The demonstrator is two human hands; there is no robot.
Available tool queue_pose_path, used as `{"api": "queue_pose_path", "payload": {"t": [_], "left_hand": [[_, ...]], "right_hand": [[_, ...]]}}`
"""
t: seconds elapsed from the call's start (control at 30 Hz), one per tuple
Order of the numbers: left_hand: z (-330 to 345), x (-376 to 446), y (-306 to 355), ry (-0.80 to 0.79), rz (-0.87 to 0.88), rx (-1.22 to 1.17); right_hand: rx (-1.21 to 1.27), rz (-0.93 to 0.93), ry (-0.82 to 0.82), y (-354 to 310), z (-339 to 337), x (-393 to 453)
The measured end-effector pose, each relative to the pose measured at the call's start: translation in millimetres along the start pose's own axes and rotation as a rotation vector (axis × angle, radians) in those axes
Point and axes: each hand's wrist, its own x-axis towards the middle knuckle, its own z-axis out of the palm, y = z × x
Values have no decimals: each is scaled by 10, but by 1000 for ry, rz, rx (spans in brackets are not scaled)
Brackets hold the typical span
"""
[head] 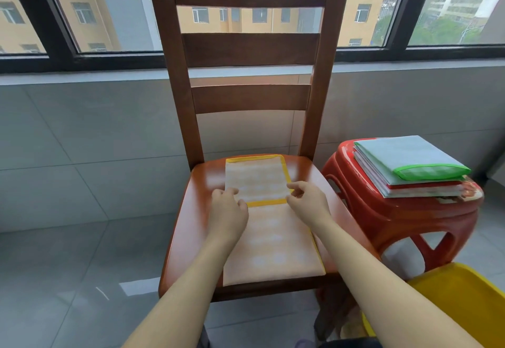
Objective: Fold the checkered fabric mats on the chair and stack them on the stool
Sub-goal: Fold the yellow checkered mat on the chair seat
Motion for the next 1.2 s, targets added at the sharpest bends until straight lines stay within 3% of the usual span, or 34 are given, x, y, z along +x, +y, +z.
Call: {"api": "queue_pose_path", "payload": {"t": [0.37, 0.63, 0.77, 0.93, 1.2], "left_hand": [[169, 380, -157, 160, -283, 18], [192, 517, -261, 172, -414, -163], [135, 487, -228, 152, -489, -391], [18, 482, -161, 81, -567, -773], [-196, 388, -163, -81, -611, -988]], "right_hand": [[-51, 293, 58, 159, 213, 336], [11, 482, 92, 116, 214, 402], [301, 523, 112, 135, 161, 395], [704, 535, 10, 92, 45, 363], [815, 540, -126, 118, -111, 370]]}}
